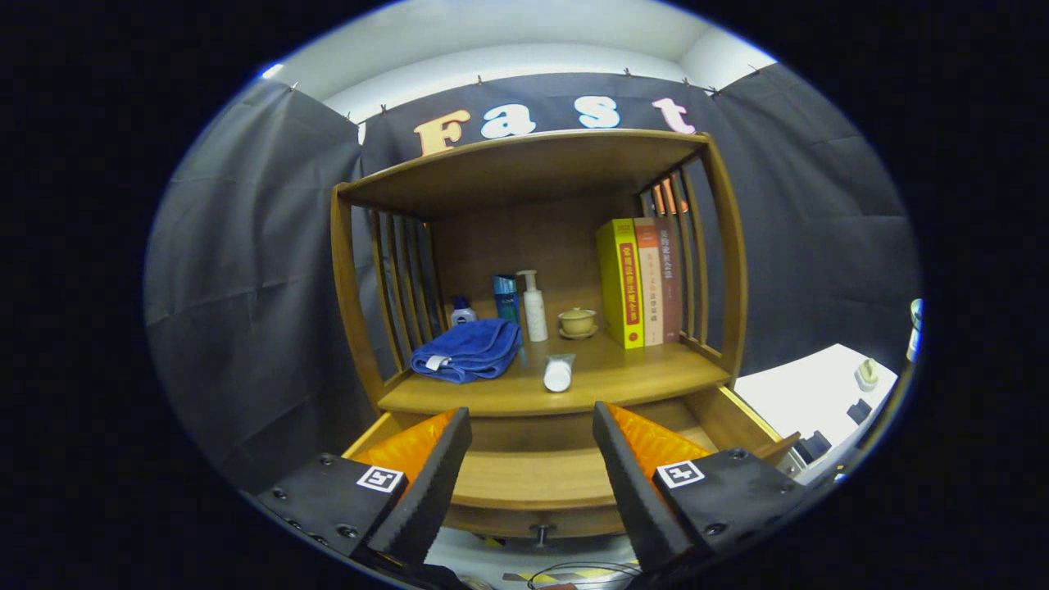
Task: Pull open the drawer, take out the items inside it, and place them on the countertop above the cabinet.
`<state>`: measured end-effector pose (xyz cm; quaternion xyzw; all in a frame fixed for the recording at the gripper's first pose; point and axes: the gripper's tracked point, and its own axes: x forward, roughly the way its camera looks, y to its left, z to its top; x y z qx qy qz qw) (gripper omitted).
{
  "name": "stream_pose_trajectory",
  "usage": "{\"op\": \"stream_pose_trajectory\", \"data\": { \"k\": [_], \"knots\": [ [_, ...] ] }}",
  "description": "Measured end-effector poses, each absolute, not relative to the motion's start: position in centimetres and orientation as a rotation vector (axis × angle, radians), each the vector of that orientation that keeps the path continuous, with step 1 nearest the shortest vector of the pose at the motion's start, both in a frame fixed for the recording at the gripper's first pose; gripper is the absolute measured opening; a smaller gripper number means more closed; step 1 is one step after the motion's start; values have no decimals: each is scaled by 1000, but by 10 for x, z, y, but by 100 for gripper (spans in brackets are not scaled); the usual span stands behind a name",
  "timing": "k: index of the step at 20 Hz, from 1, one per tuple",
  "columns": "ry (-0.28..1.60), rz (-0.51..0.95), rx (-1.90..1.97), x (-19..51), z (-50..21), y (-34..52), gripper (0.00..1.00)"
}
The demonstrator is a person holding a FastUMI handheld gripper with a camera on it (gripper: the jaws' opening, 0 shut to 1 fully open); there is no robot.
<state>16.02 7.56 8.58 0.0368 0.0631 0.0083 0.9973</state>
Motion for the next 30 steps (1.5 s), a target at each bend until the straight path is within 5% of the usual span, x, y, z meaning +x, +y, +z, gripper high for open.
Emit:
{"op": "stream_pose_trajectory", "data": {
  "k": [16,23,30],
  "knots": [
    [-235,-7,-52,89,35,73,96],
    [-147,60,-101,105,-19,106,97],
    [-60,-22,-89,150,-54,82,99]
  ]
}}
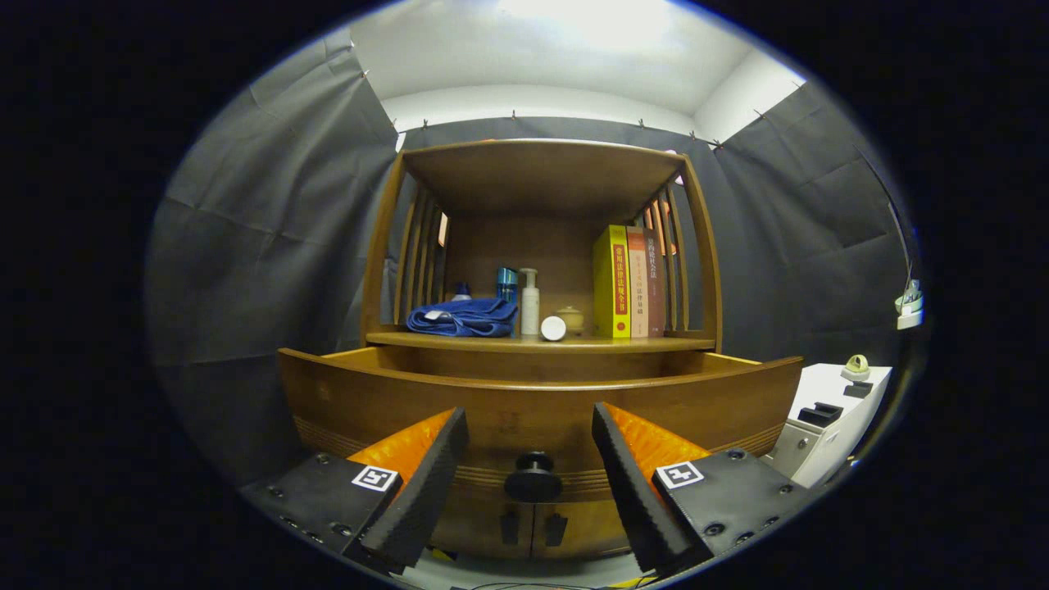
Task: Pull open the drawer, take out the items inside it, and place them on the countertop above the cabinet.
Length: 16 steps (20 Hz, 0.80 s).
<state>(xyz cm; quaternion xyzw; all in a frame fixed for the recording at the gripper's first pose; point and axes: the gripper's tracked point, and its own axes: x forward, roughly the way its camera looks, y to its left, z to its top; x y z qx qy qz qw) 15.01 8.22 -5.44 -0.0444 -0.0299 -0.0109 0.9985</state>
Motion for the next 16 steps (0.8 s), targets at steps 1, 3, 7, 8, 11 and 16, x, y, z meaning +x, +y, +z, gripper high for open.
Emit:
{"op": "stream_pose_trajectory", "data": {
  "k": [1,3,7,8,11,16],
  "knots": [
    [-49,-25,-88,154,-59,82,99],
    [-40,-39,-96,161,-63,79,99],
    [2,-60,-46,174,-76,77,99],
    [-1,-61,-55,173,-73,80,99],
    [9,-61,-67,171,-75,79,99],
    [23,-57,-97,178,-71,77,99]
  ]
}}
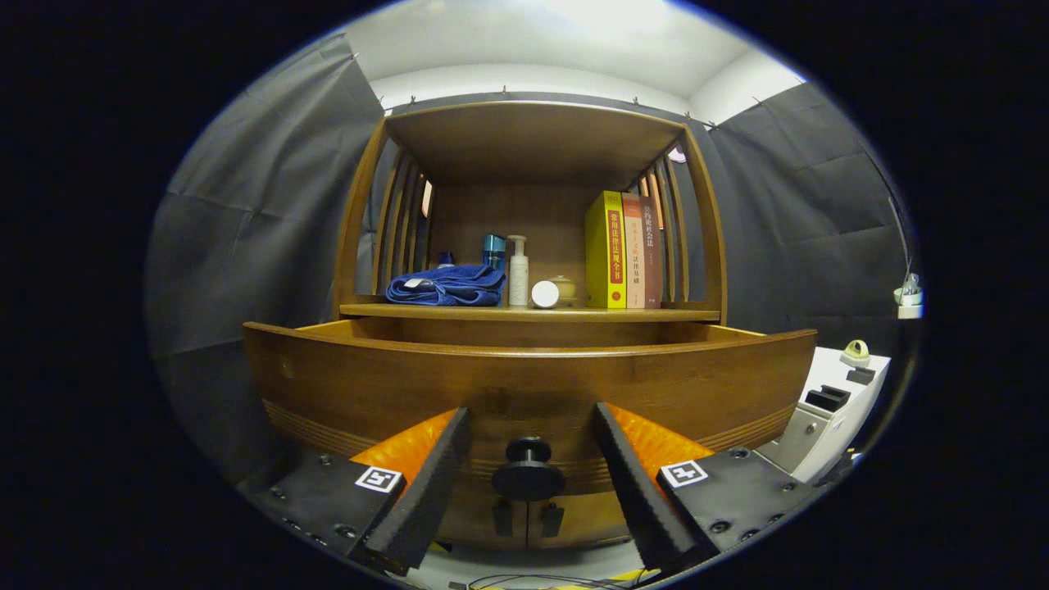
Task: Pull open the drawer, take out the items inside it, and place them on the countertop above the cabinet.
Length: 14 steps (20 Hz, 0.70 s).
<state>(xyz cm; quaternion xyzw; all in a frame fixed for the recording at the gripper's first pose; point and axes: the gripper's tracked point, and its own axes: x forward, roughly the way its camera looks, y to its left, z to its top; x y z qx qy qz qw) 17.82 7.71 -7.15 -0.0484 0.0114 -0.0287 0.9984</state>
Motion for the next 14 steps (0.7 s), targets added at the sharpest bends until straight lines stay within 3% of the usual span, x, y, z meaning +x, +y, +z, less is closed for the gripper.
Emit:
{"op": "stream_pose_trajectory", "data": {
  "k": [14],
  "knots": [
    [57,-59,-113,269,-64,73,99]
  ]
}}
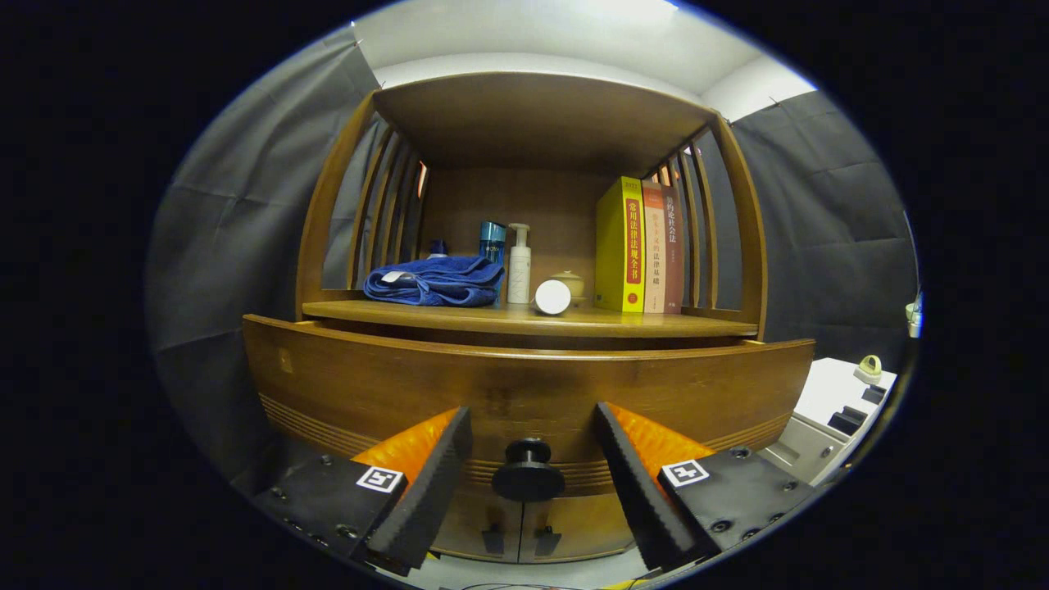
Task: Pull open the drawer, take out the items inside it, and place them on the countertop above the cabinet.
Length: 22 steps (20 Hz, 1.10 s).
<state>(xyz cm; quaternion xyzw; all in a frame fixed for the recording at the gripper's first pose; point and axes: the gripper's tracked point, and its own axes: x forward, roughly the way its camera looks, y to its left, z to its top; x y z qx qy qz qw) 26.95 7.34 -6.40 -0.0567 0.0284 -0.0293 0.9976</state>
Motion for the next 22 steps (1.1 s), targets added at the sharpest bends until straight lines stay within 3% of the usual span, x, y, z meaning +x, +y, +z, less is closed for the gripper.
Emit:
{"op": "stream_pose_trajectory", "data": {
  "k": [12,22],
  "knots": [
    [71,-57,-115,331,-64,70,99],
    [94,-36,-89,297,-50,83,99]
  ]
}}
